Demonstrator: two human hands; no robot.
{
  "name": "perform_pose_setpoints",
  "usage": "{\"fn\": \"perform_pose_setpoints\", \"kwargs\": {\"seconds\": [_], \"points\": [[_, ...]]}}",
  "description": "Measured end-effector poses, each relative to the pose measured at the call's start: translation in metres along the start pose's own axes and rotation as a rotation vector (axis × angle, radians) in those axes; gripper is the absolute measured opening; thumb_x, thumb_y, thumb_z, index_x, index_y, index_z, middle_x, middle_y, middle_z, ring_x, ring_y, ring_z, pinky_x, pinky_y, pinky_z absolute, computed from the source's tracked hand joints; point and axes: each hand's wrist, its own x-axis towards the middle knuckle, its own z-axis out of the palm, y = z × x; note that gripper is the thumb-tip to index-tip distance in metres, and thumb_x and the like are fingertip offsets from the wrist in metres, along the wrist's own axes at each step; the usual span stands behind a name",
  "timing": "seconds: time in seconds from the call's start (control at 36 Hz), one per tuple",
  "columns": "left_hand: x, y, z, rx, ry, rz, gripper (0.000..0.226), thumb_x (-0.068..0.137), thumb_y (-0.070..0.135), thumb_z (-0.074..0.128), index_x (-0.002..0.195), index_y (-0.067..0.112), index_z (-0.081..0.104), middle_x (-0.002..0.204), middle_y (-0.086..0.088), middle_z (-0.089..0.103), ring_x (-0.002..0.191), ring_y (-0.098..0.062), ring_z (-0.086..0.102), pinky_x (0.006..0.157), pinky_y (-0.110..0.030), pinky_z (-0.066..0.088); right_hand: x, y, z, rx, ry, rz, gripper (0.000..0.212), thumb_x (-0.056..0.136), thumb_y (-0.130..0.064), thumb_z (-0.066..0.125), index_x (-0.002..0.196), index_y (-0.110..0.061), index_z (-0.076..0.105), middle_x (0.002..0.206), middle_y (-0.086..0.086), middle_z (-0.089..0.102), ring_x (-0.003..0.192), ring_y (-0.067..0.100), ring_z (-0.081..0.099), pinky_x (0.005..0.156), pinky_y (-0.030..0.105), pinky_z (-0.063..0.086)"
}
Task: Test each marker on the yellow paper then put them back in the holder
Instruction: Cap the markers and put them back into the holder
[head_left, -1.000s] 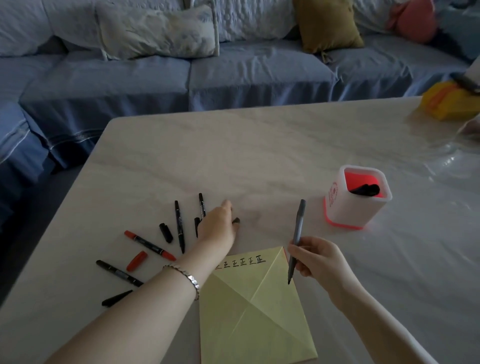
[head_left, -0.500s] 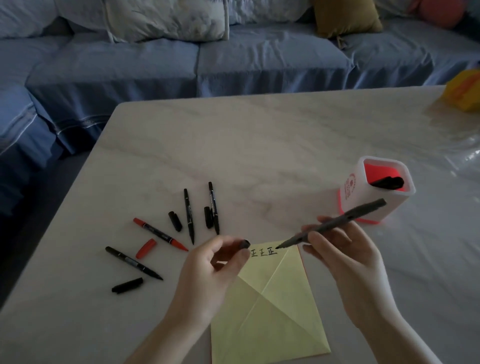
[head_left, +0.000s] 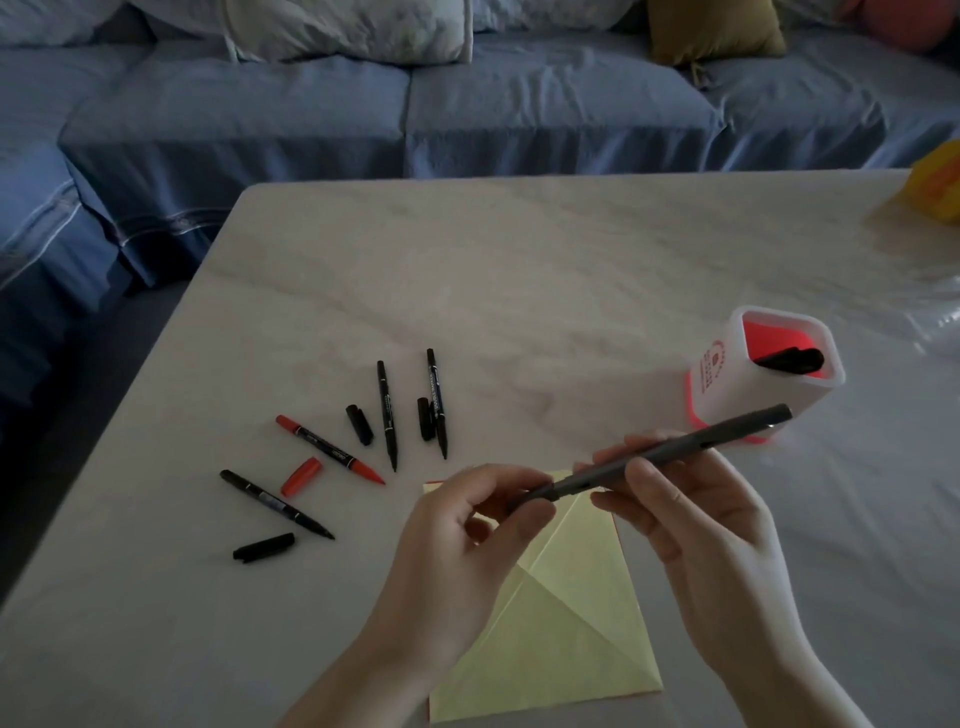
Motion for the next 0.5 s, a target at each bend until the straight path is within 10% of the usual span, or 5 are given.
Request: {"fn": "perform_pose_setpoints", "kwargs": {"seconds": [0.28, 0.5], "points": [[-0.0016, 0.0008, -0.0002, 0.276, -0.059, 0.237, 0.007, 0.085, 0.041, 0.058, 0.081, 0.045, 0.062, 0.08, 0.011, 0.06, 0.067, -0.005, 0.054, 0.056, -0.01, 0.039, -0.0044, 0.0008, -0.0033, -0.055, 0.03, 0.005, 0.05, 0.047, -0.054, 0.08, 0.078, -0.016, 0.071, 0.084, 0.013, 0.074, 0.076, 0.025, 0.071, 0.053, 0.02, 0.05], [-0.0005, 0.0042, 0.007, 0.584, 0.025, 0.527, 0.019, 0.09, 0.03, 0.045, 0.09, 0.019, 0.06, 0.067, 0.01, 0.046, 0.059, -0.003, 0.041, 0.052, -0.011, 0.028, -0.0096, 0.0045, -0.001, 0.058, 0.038, -0.078, 0.038, 0.052, -0.046, 0.079, 0.075, -0.017, 0.071, 0.077, 0.013, 0.073, 0.068, 0.022, 0.071, 0.046, 0.018, 0.045]]}}
